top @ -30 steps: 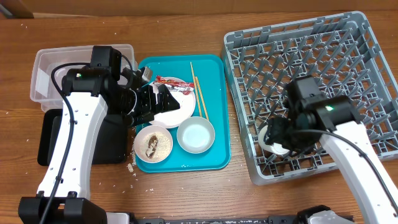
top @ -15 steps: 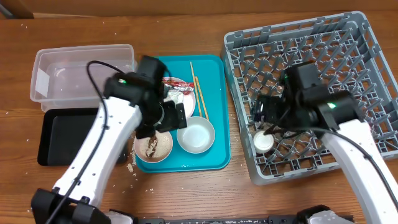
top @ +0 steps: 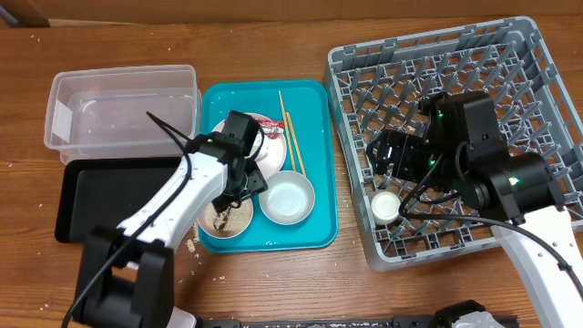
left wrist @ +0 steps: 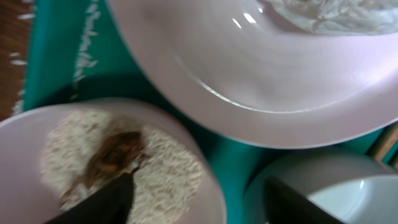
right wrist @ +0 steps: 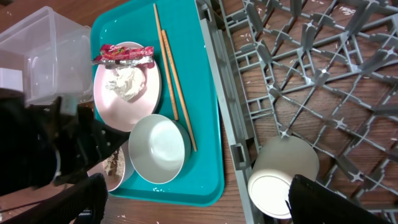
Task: Sort waste into correct bins and load items into the dishwasher
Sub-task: 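Grasp the small pink bowl of rice with the left gripper, then tip the pink bowl over the black tray to dump the rice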
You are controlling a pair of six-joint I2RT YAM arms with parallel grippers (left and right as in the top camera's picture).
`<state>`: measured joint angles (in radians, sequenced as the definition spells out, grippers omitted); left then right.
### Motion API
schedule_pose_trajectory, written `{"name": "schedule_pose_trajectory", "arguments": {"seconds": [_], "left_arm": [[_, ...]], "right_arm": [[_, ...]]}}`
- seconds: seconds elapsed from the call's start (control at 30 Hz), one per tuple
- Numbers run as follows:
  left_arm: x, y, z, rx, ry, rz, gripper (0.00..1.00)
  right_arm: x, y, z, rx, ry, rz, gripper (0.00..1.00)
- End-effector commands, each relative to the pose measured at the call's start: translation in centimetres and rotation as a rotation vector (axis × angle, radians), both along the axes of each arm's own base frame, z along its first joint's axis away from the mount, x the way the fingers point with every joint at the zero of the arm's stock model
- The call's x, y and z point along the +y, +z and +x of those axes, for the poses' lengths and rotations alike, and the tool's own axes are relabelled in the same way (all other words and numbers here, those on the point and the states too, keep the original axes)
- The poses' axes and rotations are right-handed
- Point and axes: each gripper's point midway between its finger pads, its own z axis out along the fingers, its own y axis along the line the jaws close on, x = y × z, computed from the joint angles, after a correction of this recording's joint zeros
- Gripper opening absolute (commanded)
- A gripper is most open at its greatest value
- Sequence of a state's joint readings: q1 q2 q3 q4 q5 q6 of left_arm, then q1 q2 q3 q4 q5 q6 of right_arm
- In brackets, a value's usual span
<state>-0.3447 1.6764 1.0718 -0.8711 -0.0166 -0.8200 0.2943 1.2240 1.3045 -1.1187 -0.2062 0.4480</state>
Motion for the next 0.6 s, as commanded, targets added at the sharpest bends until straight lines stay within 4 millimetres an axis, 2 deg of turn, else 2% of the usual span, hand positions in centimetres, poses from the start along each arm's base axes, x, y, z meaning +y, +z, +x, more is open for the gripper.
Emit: {"name": "schedule_pose_trajectory", "arguments": {"seconds": [0.0, 0.03, 0.07, 0.1, 0.23, 0.33, 0.5, 0.53, 0.57], "left_arm": [[-0.4, -2.2, -0.3, 0.062, 0.047, -0.022, 0.5], [-0.5, -2.7, -0.4, 0.078, 0.058, -0.026, 0.37], [-0.8, -3.2, -0.6, 0.097, 0.066, -0.038, 0.1], [-0.8, -3.3, -0.7, 0.102, 0.076, -0.038, 0.04], [-1.0, -2.4, -0.5, 0.095, 0.093, -0.074, 0.04], [-0.6, -0.7, -0.4, 0.077, 0.097, -0.079, 0.04], [1.8, 5.9, 0.5, -0.005, 0.047, -0.107, 0.04], [2.1, 7.7, 1.2, -0.049, 0.005, -0.158, 0.04], [2.1, 8.7, 1.6, -0.075, -0.025, -0.2, 0.04]], "right_arm": [[0.2, 0.8, 0.2, -0.018, 0.0, 0.014, 0.95], [0.2, 0.7, 0.2, -0.015, 0.0, 0.012, 0.95], [0.1, 0.6, 0.0, -0.008, 0.0, 0.01, 0.95], [0.1, 0.6, -0.1, -0.002, 0.0, 0.008, 0.95], [0.0, 0.5, -0.2, 0.003, 0.0, 0.006, 0.95], [0.0, 0.5, -0.2, 0.003, 0.0, 0.007, 0.95], [0.0, 0.5, -0.2, 0.003, 0.0, 0.007, 0.95], [0.0, 0.5, -0.2, 0.003, 0.0, 0.007, 0.95], [0.0, 0.5, -0.2, 0.003, 0.0, 0.006, 0.95]]}}
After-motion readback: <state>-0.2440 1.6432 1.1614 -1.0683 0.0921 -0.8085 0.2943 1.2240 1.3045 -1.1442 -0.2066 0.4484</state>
